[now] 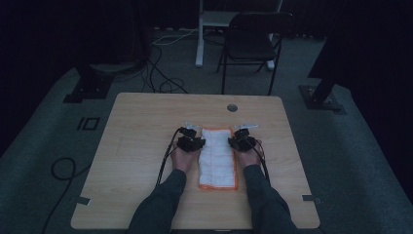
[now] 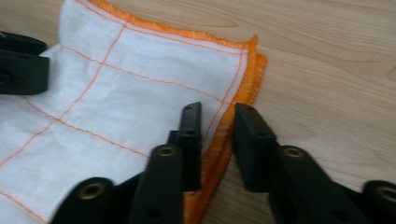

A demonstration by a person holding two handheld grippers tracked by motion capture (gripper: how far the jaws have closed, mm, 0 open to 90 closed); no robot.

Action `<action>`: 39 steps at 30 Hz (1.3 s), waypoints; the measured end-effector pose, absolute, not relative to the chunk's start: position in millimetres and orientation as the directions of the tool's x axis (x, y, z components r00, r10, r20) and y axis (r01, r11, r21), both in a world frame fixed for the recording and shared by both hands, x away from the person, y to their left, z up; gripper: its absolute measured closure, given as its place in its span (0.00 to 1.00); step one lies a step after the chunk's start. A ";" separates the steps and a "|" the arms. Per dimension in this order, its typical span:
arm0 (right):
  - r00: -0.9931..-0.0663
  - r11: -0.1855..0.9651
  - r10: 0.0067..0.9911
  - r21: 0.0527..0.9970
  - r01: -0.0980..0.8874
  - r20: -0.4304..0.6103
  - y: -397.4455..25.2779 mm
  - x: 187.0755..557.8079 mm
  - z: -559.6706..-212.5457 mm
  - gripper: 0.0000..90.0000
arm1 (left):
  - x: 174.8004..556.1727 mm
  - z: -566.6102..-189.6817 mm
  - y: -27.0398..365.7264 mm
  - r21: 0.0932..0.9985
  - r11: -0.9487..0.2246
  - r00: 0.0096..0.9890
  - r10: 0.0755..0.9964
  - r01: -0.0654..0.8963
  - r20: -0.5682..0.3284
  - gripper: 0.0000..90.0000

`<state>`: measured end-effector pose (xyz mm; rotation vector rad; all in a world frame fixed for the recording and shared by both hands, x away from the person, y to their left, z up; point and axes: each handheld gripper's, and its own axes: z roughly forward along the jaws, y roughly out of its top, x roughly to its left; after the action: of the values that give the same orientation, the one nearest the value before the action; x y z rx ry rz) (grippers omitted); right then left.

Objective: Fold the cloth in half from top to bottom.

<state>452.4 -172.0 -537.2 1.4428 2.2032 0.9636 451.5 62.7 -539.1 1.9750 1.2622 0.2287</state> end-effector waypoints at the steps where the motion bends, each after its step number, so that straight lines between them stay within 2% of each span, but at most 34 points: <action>1: -0.439 0.255 0.894 0.696 0.671 0.095 -172.3 452.8 -537.5 0.92 | 452.1 -538.7 62.6 0.678 -0.216 0.493 0.835 0.703 -0.245 0.89; 5: -0.457 0.285 0.887 0.703 0.651 0.064 -169.9 452.0 -536.7 0.95 | 452.2 -533.9 63.8 0.687 -0.224 0.507 0.828 0.692 -0.240 0.96; 15: -0.463 0.265 0.884 0.751 0.605 0.061 -173.0 448.0 -523.0 0.95 | 448.5 -513.1 68.7 0.732 -0.203 0.538 0.804 0.650 -0.255 0.97; 20: -0.470 0.233 0.878 0.772 0.591 0.095 -179.6 440.7 -511.9 0.95 | 442.5 -504.7 70.2 0.747 -0.211 0.561 0.789 0.630 -0.250 0.97; 32: -0.530 0.245 0.840 0.793 0.558 0.113 -183.6 402.0 -500.9 0.94 | 402.4 -501.0 83.9 0.773 -0.194 0.593 0.758 0.604 -0.273 0.97; 39: -0.562 0.292 0.821 0.772 0.564 0.099 -181.4 388.6 -506.7 0.94 | 375.2 -508.5 85.9 0.765 -0.204 0.605 0.744 0.611 -0.285 0.96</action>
<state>388.6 -181.4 -506.7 1.2553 2.2498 1.1447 375.2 85.9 -508.5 1.9066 1.0826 0.1799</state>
